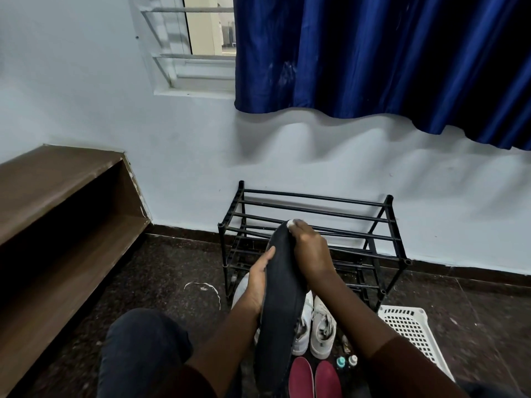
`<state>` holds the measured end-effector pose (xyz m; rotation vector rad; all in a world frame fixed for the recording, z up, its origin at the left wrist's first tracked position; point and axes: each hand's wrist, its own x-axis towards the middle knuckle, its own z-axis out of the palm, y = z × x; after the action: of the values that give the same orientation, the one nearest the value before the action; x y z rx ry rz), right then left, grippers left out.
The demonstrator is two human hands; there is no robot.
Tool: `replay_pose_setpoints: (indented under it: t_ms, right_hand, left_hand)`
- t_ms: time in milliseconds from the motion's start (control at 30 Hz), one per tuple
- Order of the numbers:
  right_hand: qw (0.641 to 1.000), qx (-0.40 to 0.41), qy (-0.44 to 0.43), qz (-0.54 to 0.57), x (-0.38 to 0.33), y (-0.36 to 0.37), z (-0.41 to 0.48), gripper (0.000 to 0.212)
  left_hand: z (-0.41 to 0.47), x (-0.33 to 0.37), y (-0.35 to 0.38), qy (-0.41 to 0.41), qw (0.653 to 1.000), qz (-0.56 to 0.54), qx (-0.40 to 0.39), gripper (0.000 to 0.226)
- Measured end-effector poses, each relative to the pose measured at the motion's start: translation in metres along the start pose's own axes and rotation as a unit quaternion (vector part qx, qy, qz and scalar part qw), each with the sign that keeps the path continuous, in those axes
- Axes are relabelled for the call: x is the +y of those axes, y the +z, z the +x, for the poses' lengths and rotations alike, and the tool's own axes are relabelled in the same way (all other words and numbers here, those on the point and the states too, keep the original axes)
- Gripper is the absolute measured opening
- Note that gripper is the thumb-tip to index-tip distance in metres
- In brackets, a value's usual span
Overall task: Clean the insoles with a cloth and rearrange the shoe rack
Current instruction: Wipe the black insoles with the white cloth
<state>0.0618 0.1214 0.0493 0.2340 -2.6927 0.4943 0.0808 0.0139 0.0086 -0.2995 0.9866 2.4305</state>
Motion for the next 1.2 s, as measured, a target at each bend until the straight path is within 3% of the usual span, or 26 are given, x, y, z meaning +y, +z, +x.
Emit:
replay_pose_setpoints:
  t_ms: [100,300,400,500,667,800,1000,1100,1200]
  right_hand:
    - [0.999,0.015,0.025,0.012,-0.002,0.004,-0.004,0.039]
    - [0.999,-0.046,0.024,-0.018,-0.028,0.003,-0.061,0.023]
    - [0.998,-0.042,0.015,-0.050,-0.032,0.006,-0.071,0.039]
    - [0.997,-0.056,0.025,-0.042,-0.026,0.004,-0.058,0.037]
    - [1.000,0.011,0.028,0.006,-0.011,-0.002,-0.007,0.035]
    - [0.998,0.021,0.056,0.031,-0.005,0.000,0.007,0.031]
    - [0.994,0.015,0.089,0.067,-0.014,0.011,-0.043,0.031]
    - [0.993,0.016,0.101,0.052,-0.019,0.012,-0.075,0.018]
    - [0.994,0.016,0.086,0.070,-0.018,0.020,-0.095,0.023]
  left_hand:
    - [0.000,0.004,0.001,0.016,1.000,-0.013,0.017,0.045]
    - [0.004,0.008,-0.002,0.012,0.999,-0.029,0.029,0.053]
    - [0.003,0.007,0.000,0.008,0.999,-0.035,0.040,0.050]
    - [0.002,0.007,0.001,0.008,0.999,-0.034,0.032,0.049]
    - [-0.005,0.004,0.004,0.009,1.000,-0.016,0.007,0.043]
    - [-0.007,0.005,0.003,0.015,0.999,-0.034,-0.005,0.053]
    - [0.006,0.012,-0.003,0.043,0.996,-0.066,0.029,0.058]
    - [0.011,0.012,-0.006,0.055,0.995,-0.062,0.052,0.057]
    - [0.016,0.011,-0.010,0.067,0.993,-0.069,0.074,0.057]
